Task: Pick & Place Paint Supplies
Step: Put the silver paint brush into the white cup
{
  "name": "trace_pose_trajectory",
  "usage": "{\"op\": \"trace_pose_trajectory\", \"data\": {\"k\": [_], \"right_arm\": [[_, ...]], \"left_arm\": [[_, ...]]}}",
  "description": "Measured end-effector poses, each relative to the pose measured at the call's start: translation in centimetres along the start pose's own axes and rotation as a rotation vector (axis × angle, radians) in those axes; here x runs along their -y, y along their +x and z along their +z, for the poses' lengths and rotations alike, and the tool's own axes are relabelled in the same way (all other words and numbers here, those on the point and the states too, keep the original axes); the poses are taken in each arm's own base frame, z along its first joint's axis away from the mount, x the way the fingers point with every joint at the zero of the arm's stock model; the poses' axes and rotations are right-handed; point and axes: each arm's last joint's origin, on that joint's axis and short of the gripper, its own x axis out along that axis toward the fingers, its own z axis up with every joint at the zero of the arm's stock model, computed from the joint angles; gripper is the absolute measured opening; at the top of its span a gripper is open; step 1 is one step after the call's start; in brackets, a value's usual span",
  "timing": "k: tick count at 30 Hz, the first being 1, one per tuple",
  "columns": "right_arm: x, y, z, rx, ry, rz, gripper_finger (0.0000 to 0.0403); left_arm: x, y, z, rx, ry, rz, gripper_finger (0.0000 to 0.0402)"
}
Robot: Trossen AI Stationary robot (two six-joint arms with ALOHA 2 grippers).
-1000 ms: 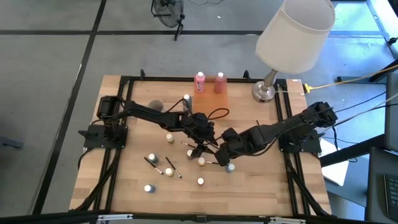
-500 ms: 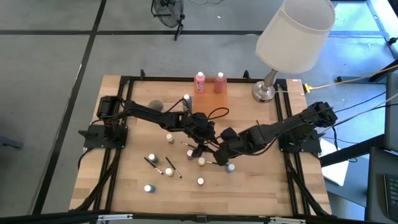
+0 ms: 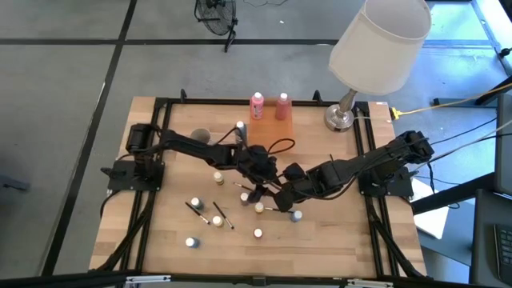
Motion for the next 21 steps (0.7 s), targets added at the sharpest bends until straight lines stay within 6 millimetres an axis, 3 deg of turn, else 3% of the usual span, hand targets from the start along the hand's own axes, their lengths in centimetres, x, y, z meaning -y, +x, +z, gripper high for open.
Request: {"op": "trace_pose_trajectory", "data": {"k": [5,21], "right_arm": [[-0.1,0.0,0.1,0.004,-0.008,0.008,0.0000],[0.0,0.1,0.3,0.005,-0.020,0.001,0.0000]], "left_arm": [[-0.5,1.3,-0.9,0.013,-0.052,-0.001,0.0207],[-0.5,1.3,-0.2,0.083,-0.039,-0.003,0.0207]]}}
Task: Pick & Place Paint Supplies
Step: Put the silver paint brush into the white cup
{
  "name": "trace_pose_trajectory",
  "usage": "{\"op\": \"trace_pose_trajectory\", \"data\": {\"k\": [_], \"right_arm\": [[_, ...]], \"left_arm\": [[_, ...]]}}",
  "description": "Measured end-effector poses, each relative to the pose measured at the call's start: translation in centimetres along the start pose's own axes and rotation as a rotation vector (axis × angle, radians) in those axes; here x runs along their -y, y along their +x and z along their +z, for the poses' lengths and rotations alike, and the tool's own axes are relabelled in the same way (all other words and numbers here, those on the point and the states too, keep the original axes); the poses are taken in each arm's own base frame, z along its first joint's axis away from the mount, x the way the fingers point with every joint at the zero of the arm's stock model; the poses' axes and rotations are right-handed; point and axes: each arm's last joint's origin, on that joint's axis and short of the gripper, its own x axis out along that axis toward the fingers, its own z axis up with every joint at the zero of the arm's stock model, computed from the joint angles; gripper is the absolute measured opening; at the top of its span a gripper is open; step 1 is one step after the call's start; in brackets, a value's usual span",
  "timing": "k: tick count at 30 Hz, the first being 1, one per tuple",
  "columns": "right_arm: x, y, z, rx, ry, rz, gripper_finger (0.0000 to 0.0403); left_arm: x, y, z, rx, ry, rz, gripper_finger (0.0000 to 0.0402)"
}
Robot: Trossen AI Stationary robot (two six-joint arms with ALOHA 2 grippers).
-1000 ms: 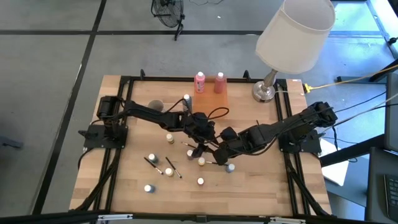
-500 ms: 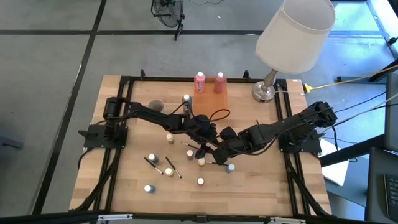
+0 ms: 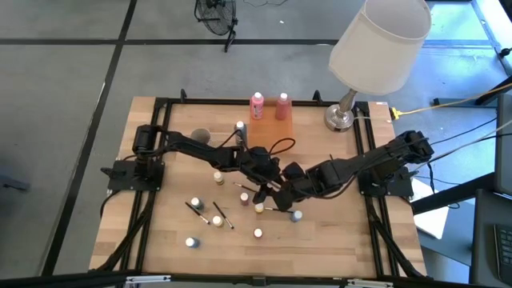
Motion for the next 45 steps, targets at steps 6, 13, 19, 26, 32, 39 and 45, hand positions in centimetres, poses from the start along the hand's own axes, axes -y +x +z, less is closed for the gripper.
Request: {"op": "trace_pose_trajectory", "data": {"k": [6,13,19,26,32,39,45], "right_arm": [[0.07,0.04,0.21,0.002,-0.001,-0.002,0.0000],[0.07,0.04,0.21,0.002,-0.001,-0.001,0.0000],[0.05,0.04,0.23,0.010,-0.001,-0.001,0.0000],[-0.03,0.04,0.26,0.013,0.001,0.006,0.0000],[-0.03,0.04,0.26,0.013,0.001,0.006,0.0000],[-0.03,0.04,0.27,0.015,0.001,0.006,0.0000],[-0.03,0.04,0.27,0.015,0.001,0.006,0.0000]], "left_arm": [[0.01,0.01,-0.01,-0.001,0.008,0.001,0.0207],[-0.02,0.00,-0.01,0.000,0.035,0.009,0.0207],[-0.01,0.01,0.01,0.001,0.085,0.010,0.0207],[-0.14,0.01,0.11,0.012,0.083,0.059,0.0207],[-0.12,0.02,0.17,0.018,0.080,0.056,0.0207],[-0.08,0.03,0.16,0.018,0.057,0.053,0.0207],[0.09,0.52,-0.25,0.014,0.033,0.045,0.0202]]}}
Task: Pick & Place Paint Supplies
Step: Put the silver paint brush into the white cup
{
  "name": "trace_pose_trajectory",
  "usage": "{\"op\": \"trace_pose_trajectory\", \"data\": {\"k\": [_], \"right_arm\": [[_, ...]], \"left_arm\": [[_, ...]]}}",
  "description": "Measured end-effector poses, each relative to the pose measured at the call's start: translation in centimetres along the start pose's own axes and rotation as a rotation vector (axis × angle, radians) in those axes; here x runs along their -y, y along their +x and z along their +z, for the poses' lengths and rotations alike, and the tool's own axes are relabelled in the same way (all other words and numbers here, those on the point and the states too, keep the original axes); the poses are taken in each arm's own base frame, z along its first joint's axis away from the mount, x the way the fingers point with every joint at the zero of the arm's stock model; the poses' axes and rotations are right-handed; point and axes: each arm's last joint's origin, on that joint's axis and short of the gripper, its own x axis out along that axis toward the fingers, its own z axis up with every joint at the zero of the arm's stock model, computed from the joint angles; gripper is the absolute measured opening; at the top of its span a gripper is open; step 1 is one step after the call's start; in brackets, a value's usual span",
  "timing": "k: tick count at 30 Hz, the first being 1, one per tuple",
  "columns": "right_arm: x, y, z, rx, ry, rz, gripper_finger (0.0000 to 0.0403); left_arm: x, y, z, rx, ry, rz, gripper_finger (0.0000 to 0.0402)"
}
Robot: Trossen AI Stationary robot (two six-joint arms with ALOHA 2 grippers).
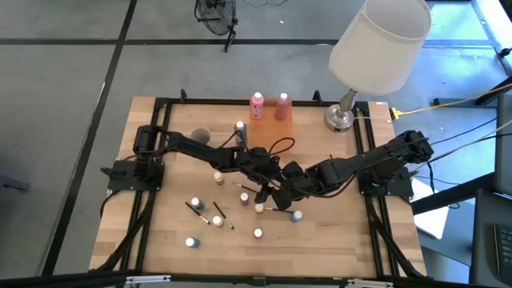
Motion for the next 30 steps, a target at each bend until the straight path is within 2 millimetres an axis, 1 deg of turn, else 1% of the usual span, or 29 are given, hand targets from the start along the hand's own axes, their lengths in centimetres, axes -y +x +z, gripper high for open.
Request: {"op": "trace_pose_trajectory", "data": {"k": [6,10,14,18,21,22,25,30], "right_arm": [[0.0,0.0,0.0,0.000,-0.007,-0.001,0.0000],[0.0,0.0,0.0,-0.001,-0.012,-0.002,0.0000],[0.0,0.0,0.0,-0.002,-0.023,-0.002,0.0000],[0.0,0.0,0.0,-0.002,-0.028,-0.004,0.0000],[0.0,0.0,0.0,-0.002,-0.034,-0.004,0.0000],[0.0,0.0,0.0,-0.002,-0.034,-0.004,0.0000],[0.0,0.0,0.0,-0.002,-0.034,-0.004,0.0000],[0.0,0.0,0.1,0.017,-0.042,-0.007,0.0000]], "left_arm": [[-0.1,1.4,-1.8,-0.042,-0.063,-0.005,0.0180],[-0.6,1.4,-1.5,0.004,-0.068,0.004,0.0161],[-0.8,1.3,-1.5,0.006,-0.070,-0.010,0.0134],[-0.9,1.3,-1.5,0.002,-0.072,-0.030,0.0088],[-1.0,1.2,-1.5,0.003,-0.073,-0.023,0.0031],[-1.1,1.2,-1.5,0.004,-0.074,-0.028,0.0018],[-1.2,1.2,-1.6,-0.004,-0.079,-0.039,0.0009],[-1.2,1.2,-1.6,-0.010,-0.089,-0.039,0.0006]]}}
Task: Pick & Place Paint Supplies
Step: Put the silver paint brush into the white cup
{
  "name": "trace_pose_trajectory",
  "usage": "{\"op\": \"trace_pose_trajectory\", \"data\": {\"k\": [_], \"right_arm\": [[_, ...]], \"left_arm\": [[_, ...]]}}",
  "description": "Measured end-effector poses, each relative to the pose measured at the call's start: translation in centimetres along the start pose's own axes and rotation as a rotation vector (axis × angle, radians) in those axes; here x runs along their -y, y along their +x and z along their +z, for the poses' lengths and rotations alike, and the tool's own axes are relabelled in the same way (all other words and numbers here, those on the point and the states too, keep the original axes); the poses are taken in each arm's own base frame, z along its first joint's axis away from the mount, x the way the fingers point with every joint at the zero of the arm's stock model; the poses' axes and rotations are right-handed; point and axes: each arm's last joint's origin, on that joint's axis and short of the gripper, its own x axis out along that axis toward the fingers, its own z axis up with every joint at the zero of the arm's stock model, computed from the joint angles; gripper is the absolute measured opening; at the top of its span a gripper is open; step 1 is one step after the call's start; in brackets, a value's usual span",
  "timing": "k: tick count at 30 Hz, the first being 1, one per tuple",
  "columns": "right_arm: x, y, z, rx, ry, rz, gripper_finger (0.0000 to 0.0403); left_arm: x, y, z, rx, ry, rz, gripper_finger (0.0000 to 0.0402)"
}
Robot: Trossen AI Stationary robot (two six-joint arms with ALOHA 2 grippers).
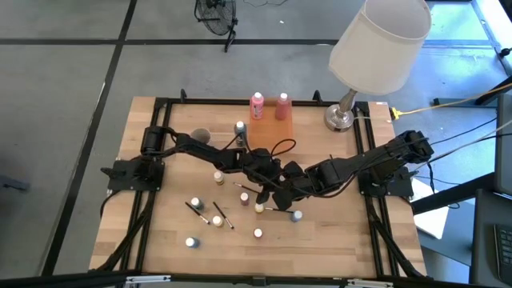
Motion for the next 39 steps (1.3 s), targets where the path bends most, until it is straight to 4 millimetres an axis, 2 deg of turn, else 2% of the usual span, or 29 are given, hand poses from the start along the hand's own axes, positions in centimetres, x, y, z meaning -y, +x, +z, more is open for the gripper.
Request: {"op": "trace_pose_trajectory", "data": {"k": [3,6,14,21,29,34,39], "right_arm": [[-0.2,-0.5,0.1,0.040,-0.011,0.027,0.0000],[-0.5,-2.0,0.4,0.119,-0.031,0.059,0.0000],[-3.4,-9.3,1.5,0.358,-0.240,0.156,0.0000],[-5.1,-14.8,1.8,0.451,-0.321,0.308,0.0012],[-7.0,-19.2,0.8,0.540,-0.464,0.537,0.0017],[-8.4,-22.0,-0.3,0.682,-0.604,0.720,0.0018],[-9.3,-24.1,-1.9,0.829,-0.720,0.832,0.0018]], "left_arm": [[0.0,0.0,0.0,-0.005,-0.012,0.000,0.0005],[0.0,0.0,-0.1,-0.006,-0.013,0.000,0.0004],[0.2,-0.3,0.4,0.005,-0.027,0.006,0.0004],[0.7,-1.7,2.1,0.045,-0.004,0.024,0.0003],[2.3,-5.1,5.2,0.077,0.045,0.069,0.0003],[4.3,-8.3,7.9,0.161,0.082,0.079,0.0003],[6.8,-11.6,9.7,0.202,0.107,0.142,0.0003]]}}
